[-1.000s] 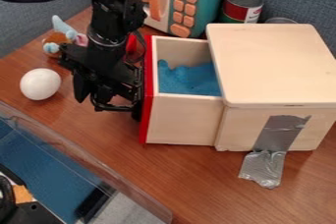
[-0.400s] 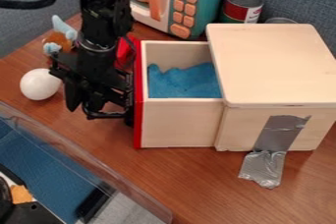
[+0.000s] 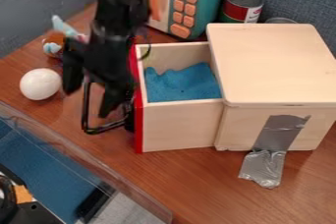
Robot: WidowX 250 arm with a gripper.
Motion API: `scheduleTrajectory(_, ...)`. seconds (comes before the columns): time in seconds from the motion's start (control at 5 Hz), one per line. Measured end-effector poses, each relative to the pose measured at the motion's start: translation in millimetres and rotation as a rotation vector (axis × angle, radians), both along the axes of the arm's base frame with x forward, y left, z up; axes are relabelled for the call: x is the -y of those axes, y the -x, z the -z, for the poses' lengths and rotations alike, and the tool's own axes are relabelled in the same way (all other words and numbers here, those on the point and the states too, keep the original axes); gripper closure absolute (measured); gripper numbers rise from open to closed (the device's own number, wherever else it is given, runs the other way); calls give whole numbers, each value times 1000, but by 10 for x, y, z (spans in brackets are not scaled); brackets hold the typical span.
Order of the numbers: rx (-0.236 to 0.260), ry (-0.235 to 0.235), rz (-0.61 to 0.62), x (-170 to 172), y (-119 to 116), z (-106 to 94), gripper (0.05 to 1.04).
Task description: Open the drawer
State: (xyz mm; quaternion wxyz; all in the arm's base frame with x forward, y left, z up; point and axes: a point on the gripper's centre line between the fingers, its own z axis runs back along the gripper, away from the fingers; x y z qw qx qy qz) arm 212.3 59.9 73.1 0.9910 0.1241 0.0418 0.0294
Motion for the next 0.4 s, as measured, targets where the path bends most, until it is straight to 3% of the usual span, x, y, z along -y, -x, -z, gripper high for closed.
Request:
scheduleTrajectory(0.2, 80, -36, 137, 65, -140, -516, 81)
scheduleTrajectory(0.4, 149, -75, 275, 116, -78, -1023, 84)
